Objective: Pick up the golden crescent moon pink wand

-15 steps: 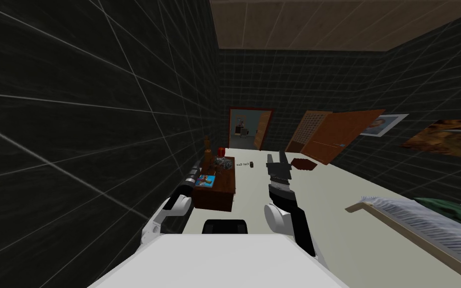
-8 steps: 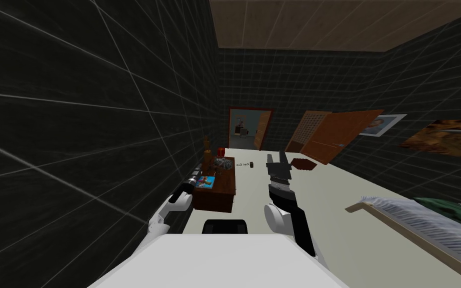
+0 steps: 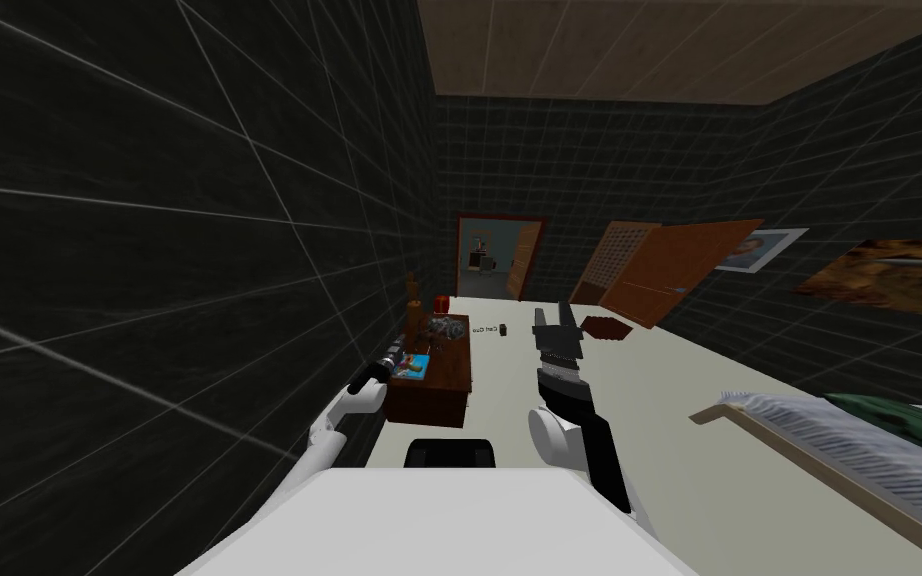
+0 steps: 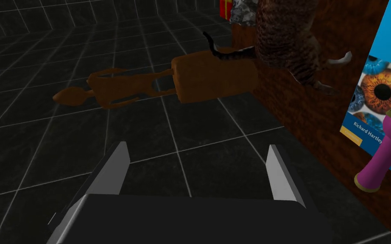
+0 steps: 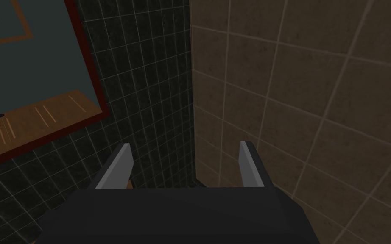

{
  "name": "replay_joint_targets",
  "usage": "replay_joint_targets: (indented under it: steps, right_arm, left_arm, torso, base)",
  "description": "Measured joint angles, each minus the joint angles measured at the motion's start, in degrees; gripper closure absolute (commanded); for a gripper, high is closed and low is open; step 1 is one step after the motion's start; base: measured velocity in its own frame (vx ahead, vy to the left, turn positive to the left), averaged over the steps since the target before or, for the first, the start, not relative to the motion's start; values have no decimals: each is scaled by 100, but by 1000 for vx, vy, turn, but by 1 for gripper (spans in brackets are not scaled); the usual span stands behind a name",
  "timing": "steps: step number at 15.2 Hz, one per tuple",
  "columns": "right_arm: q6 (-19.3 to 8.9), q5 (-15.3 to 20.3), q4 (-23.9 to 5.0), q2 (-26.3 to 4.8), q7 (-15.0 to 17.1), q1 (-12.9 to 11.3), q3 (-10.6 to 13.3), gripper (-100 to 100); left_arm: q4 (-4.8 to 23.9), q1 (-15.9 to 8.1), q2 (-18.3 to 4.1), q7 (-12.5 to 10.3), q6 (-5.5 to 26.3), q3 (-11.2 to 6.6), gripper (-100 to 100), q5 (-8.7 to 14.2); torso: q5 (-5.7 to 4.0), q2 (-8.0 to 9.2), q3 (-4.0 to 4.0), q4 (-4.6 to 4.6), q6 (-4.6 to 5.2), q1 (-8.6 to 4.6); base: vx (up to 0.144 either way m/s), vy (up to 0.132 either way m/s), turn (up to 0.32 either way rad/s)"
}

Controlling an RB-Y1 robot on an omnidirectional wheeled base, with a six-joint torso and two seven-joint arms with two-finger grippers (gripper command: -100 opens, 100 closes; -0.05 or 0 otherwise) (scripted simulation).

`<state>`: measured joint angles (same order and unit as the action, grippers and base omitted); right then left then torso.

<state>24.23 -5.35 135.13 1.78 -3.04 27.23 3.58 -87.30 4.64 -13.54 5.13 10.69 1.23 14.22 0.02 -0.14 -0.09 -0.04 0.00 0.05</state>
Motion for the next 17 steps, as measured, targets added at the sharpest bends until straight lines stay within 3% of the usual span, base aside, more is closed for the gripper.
replay_joint_targets:
  steps: [13,17]
  right_arm:
    - [0,0,0,0,0,0,0,0]
    - [0,0,0,0,0,0,0,0]
  left_arm:
    - [1344,-837,-213,54,1365,-84,-100,391]
    - [1758,-1044,-292,77,1626,-80,-100,532]
  torso:
    - [-1,1,1,0,-1,-1]
    - [-1,3,2,1,-1,-3]
  base:
    - [26,7,-13]
    - [22,4,-10]
